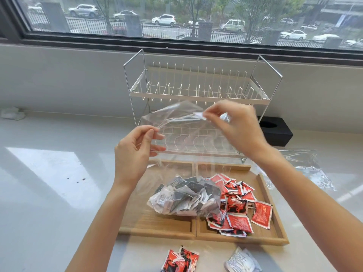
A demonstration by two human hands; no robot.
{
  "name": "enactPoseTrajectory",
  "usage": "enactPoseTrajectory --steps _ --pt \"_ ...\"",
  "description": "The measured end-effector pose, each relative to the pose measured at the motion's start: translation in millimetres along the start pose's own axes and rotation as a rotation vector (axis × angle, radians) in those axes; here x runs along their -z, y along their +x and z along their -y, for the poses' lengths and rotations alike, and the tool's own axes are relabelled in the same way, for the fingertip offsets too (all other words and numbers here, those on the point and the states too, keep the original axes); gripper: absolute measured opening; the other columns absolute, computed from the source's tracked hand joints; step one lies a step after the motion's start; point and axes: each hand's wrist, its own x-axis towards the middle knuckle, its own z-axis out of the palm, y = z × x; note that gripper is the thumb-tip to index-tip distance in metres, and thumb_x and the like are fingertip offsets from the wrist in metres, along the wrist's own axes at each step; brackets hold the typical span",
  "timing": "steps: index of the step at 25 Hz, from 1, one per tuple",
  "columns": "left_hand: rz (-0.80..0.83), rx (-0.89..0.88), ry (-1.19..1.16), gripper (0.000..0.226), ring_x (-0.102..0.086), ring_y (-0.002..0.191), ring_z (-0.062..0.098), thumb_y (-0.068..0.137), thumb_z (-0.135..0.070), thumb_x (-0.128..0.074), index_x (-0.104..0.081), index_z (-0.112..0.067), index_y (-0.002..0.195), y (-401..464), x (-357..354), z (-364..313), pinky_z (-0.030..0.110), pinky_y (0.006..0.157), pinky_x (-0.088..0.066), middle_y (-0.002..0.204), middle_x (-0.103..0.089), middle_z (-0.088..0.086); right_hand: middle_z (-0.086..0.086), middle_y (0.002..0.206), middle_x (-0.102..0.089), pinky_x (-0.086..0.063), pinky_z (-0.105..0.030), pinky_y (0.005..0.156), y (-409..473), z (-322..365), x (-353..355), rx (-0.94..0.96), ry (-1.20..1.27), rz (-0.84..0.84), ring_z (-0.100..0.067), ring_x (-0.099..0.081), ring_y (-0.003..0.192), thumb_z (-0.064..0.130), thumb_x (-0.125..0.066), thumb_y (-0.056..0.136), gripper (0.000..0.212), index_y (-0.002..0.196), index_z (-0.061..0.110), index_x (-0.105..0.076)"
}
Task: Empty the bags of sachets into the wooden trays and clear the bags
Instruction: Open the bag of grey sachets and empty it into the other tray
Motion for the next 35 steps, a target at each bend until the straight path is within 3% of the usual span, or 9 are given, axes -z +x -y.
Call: enactPoseTrajectory --steps 3,5,8,11,15,21,24,30,35 --pt "-0.002 -0.009 0.01 0.022 -0.068 0.056 0.005 0.092 -0.015 -0.047 -0.061 -0.028 0.082 -0.8 -0.5 1.6 0.013 0.05 -0.049 0.07 -0.069 -0.024 0.005 0.077 -0.063 -0.043 -0.003 0.071 8.7 -0.5 14.8 -0.015 0.015 -0.019 0.005 -0.056 0.066 0.017 -0.065 0.081 0.012 0.089 0.009 -0.07" --pt "-0.005 -0.019 0.01 0.022 -0.068 0.056 0.005 0.093 -0.014 -0.046 -0.061 -0.027 0.082 0.4 2.1 1.3 0.014 0.053 -0.051 0.07 -0.07 -0.024 0.005 0.081 -0.062 -0.042 -0.003 0.072 1.2 0.3 10.5 0.002 0.001 0.018 -0.001 -0.056 0.069 0.019 -0.063 0.083 0.017 0.095 0.009 -0.068" --pt "-0.013 -0.016 -0.003 0.021 -0.068 0.057 0.007 0.093 -0.014 -0.045 -0.061 -0.025 0.084 2.1 6.8 0.8 0.018 0.057 -0.054 0.07 -0.07 -0.022 0.002 0.088 -0.058 -0.042 -0.01 0.075 -16.9 -6.0 -2.1 -0.002 -0.06 0.082 -0.008 -0.054 0.078 0.026 -0.063 0.083 0.025 0.101 0.009 -0.063" --pt "-0.006 -0.02 -0.005 0.021 -0.068 0.057 0.007 0.093 -0.014 -0.046 -0.061 -0.025 0.084 0.7 6.8 1.3 0.018 0.057 -0.054 0.07 -0.07 -0.021 -0.005 0.083 -0.063 -0.049 -0.02 0.071 -23.9 -15.0 -5.5 -0.018 -0.088 0.06 -0.011 -0.057 0.073 0.018 -0.064 0.082 0.014 0.088 0.006 -0.066" --pt "-0.016 -0.012 -0.003 0.025 -0.067 0.054 0.004 0.093 -0.014 -0.045 -0.061 -0.028 0.081 1.7 7.3 1.3 0.013 0.053 -0.051 0.068 -0.07 -0.023 0.003 0.077 -0.062 -0.044 -0.006 0.069 -7.9 -14.6 13.6 -0.057 -0.05 -0.028 -0.002 -0.056 0.067 0.016 -0.064 0.083 0.012 0.087 0.005 -0.066" --pt "-0.008 -0.003 -0.007 0.024 -0.068 0.058 0.005 0.094 -0.016 -0.043 -0.061 -0.028 0.083 5.2 12.5 3.4 0.014 0.054 -0.052 0.07 -0.07 -0.022 0.005 0.086 -0.058 -0.048 -0.027 0.076 -19.4 -19.7 10.8 -0.05 -0.071 0.051 -0.014 -0.057 0.079 0.028 -0.062 0.083 0.023 0.096 0.008 -0.062" --pt "-0.002 0.0 -0.003 0.025 -0.068 0.058 0.005 0.094 -0.016 -0.043 -0.061 -0.028 0.083 4.4 13.7 4.8 0.014 0.054 -0.051 0.07 -0.07 -0.022 0.004 0.086 -0.056 -0.05 -0.037 0.08 -28.7 -29.4 6.5 -0.056 -0.098 0.056 -0.014 -0.056 0.077 0.022 -0.065 0.081 0.015 0.088 0.009 -0.066" --pt "-0.008 0.012 0.002 0.025 -0.068 0.055 0.006 0.094 -0.016 -0.044 -0.061 -0.028 0.081 6.8 14.8 8.4 0.014 0.052 -0.051 0.069 -0.07 -0.021 0.016 0.074 -0.057 -0.04 -0.001 0.067 -5.4 -23.4 35.3 -0.131 0.023 -0.005 0.015 -0.055 0.072 0.021 -0.061 0.084 0.006 0.086 0.015 -0.062" --pt "-0.018 0.018 -0.002 0.024 -0.067 0.055 0.006 0.094 -0.015 -0.043 -0.06 -0.027 0.081 6.5 14.7 9.8 0.015 0.052 -0.052 0.068 -0.07 -0.019 0.016 0.071 -0.058 -0.045 -0.009 0.072 -0.9 -16.7 29.3 -0.119 0.059 0.032 0.001 -0.06 0.07 0.016 -0.054 0.09 0.003 0.087 0.017 -0.054"
